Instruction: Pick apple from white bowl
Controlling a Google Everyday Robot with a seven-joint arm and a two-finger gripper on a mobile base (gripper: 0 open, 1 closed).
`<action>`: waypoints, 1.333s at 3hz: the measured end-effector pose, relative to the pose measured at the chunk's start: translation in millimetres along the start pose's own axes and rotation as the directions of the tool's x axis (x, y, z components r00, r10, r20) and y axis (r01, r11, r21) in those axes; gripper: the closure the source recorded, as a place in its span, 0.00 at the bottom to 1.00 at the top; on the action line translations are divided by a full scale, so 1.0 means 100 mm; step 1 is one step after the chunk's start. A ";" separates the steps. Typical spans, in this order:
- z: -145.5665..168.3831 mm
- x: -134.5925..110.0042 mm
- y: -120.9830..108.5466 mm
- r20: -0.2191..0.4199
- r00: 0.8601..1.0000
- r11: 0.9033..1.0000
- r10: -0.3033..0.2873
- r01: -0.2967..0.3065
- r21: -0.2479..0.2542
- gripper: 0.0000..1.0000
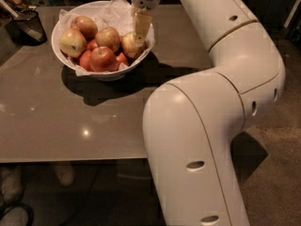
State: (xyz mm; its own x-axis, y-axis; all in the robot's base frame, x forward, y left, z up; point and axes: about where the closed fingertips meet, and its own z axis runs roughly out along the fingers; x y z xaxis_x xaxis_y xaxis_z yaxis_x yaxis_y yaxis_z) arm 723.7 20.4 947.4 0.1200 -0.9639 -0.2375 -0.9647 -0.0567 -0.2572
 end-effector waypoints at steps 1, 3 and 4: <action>0.05 0.02 0.02 0.023 0.999 0.999 0.032 -0.031 -0.018 0.28; 0.00 -0.01 0.10 0.054 0.992 0.993 0.113 -0.110 -0.048 0.27; 0.01 -0.03 0.14 0.057 0.988 0.988 0.142 -0.138 -0.067 0.28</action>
Offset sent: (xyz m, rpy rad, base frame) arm -0.0491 -0.0312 0.0044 -0.0132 0.2489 -0.0731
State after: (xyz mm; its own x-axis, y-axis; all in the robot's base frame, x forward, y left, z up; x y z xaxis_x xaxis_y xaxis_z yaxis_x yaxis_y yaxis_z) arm 710.4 23.0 943.3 -0.0048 -0.9459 -0.3245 -0.9856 0.0594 -0.1586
